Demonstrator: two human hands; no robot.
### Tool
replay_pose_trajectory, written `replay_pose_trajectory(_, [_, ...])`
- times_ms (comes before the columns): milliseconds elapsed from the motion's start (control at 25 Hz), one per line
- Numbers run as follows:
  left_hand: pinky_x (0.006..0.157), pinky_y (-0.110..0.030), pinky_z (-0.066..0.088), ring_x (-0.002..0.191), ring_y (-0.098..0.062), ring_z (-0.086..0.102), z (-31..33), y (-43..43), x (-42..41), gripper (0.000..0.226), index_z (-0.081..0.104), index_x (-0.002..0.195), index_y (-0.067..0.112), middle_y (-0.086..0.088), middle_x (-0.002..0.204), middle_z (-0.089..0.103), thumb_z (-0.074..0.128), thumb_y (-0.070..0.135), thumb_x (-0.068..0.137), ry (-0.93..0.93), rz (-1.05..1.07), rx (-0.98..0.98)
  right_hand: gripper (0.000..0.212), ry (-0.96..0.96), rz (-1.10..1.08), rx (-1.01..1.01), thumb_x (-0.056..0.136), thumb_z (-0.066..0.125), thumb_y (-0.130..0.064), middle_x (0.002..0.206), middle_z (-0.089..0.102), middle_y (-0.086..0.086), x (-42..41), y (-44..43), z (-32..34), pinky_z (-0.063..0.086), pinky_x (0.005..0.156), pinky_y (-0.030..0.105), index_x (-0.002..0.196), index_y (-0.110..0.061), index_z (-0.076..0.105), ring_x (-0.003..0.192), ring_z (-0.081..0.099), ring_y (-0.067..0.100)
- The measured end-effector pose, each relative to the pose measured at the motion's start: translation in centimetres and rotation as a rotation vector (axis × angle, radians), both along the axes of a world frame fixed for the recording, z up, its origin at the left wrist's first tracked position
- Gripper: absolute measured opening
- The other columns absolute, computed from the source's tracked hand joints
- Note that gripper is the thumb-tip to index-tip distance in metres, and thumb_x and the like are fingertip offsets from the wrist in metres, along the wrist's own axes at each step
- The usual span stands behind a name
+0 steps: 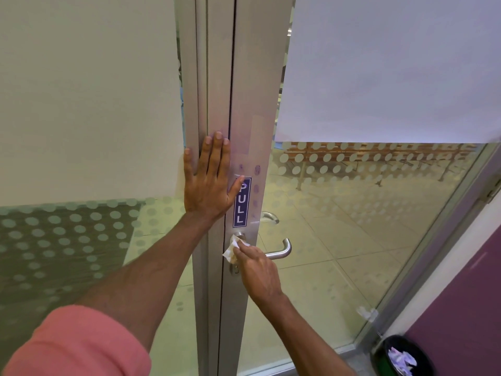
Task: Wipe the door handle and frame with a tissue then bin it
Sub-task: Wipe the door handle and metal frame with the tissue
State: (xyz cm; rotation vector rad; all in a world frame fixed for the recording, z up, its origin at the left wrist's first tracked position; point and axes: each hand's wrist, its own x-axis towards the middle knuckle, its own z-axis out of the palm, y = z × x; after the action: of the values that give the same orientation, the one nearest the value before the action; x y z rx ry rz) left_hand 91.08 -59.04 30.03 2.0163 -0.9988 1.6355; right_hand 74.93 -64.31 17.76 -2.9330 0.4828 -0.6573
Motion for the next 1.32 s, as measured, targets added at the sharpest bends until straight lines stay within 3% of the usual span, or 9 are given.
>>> replay_pose_trajectory(320, [0.122, -0.048, -0.013, 0.151, -0.026, 0.011, 0.2, 0.0, -0.2, 0.083, -0.002, 0.156, 0.009, -0.014, 0.162, 0.017, 0.027, 0.063, 0.099, 0.002, 0.016, 0.026, 0.050, -0.242, 0.087, -0.032, 0.081, 0.050, -0.003, 0.138, 0.057, -0.015, -7.2, -6.0, -0.4, 0.050, 0.090, 0.021, 0.116, -0.036, 0.062, 0.125, 0.054, 0.010])
replay_pose_trajectory(400, [0.122, -0.047, -0.014, 0.153, -0.022, -0.001, 0.3, 0.1, -0.2, 0.085, -0.001, 0.158, 0.008, -0.013, 0.162, 0.016, 0.027, 0.063, 0.099, 0.033, 0.029, 0.027, 0.041, -0.200, -0.014, -0.007, 0.088, 0.047, -0.005, 0.140, 0.050, -0.025, -7.8, -7.7, 0.2, 0.046, 0.076, 0.007, 0.107, -0.039, 0.060, 0.123, 0.054, 0.000])
replay_pose_trajectory(480, [0.122, -0.047, -0.015, 0.152, -0.019, -0.013, 0.4, 0.3, -0.4, 0.083, 0.003, 0.158, 0.009, -0.013, 0.163, 0.015, 0.027, 0.062, 0.100, 0.065, 0.025, 0.034, 0.025, -0.170, -0.152, 0.067, 0.099, 0.041, -0.018, 0.130, 0.059, -0.025, -7.9, -9.0, 0.4, 0.026, 0.053, 0.001, 0.094, -0.036, 0.058, 0.088, 0.065, 0.010])
replay_pose_trajectory(560, [0.122, -0.047, -0.014, 0.152, -0.018, -0.015, 0.5, 0.5, -0.5, 0.082, 0.003, 0.158, 0.009, -0.013, 0.163, 0.013, 0.028, 0.061, 0.100, 0.098, 0.013, 0.037, 0.022, -0.303, -0.273, 0.270, 0.097, 0.055, -0.018, 0.094, 0.075, 0.000, -8.0, -9.3, -0.2, 0.032, 0.050, 0.008, 0.090, -0.032, 0.070, 0.054, 0.051, 0.009])
replay_pose_trajectory(680, [0.124, -0.046, -0.007, 0.154, -0.021, -0.006, -0.3, 1.1, -1.7, 0.081, 0.003, 0.158, 0.007, -0.014, 0.163, 0.012, 0.033, 0.055, 0.100, 0.169, -0.104, 0.009, 0.018, -0.635, -0.372, 0.809, 0.087, 0.070, -0.011, 0.092, 0.078, 0.005, -9.0, -8.3, -2.3, 0.046, 0.069, 0.007, 0.103, -0.016, 0.077, 0.078, 0.070, 0.009])
replay_pose_trajectory(800, [0.121, -0.039, 0.019, 0.143, -0.030, 0.027, -6.9, 2.3, -6.6, 0.066, 0.032, 0.148, 0.006, -0.015, 0.151, 0.031, 0.046, 0.043, 0.096, 0.254, -0.343, 0.022, 0.023, -0.799, -0.429, 1.355, 0.084, 0.072, -0.002, 0.099, 0.075, 0.012, -9.7, -5.5, -5.7, 0.056, 0.086, 0.031, 0.107, -0.002, 0.073, 0.089, 0.069, 0.019])
replay_pose_trajectory(920, [0.093, -0.027, 0.050, 0.110, -0.019, 0.055, -15.5, 4.6, -13.8, 0.041, 0.058, 0.127, 0.010, -0.003, 0.120, 0.057, 0.057, 0.034, 0.095, 0.881, -0.496, -0.050, 0.020, -0.778, -0.451, 1.581, 0.081, 0.071, 0.007, 0.093, 0.074, 0.015, -9.6, -2.0, -8.4, 0.057, 0.070, 0.027, 0.099, 0.001, 0.073, 0.083, 0.069, 0.025])
replay_pose_trajectory(1080, [0.072, -0.009, 0.051, 0.096, -0.013, 0.068, -21.6, 6.3, -19.9, 0.022, 0.066, 0.109, 0.014, 0.002, 0.102, 0.074, 0.068, 0.027, 0.092, 1.899, -0.715, -0.270, 0.029, -0.588, -0.356, 1.389, 0.075, 0.074, 0.011, 0.084, 0.076, 0.005, -9.4, 2.4, -10.2, 0.058, 0.069, 0.025, 0.082, -0.017, 0.072, 0.085, 0.072, 0.025])
replay_pose_trajectory(1320, [0.079, -0.037, 0.060, 0.084, -0.024, 0.071, -22.0, 8.5, -19.6, 0.020, 0.064, 0.097, -0.006, -0.015, 0.092, 0.074, 0.052, 0.009, 0.101, 2.088, -0.659, -0.701, 0.048, -0.323, -0.117, 1.284, 0.073, 0.084, -0.011, 0.090, 0.065, 0.000, -10.0, 2.8, -10.6, 0.054, 0.070, 0.021, 0.114, -0.023, 0.062, 0.078, 0.060, 0.013])
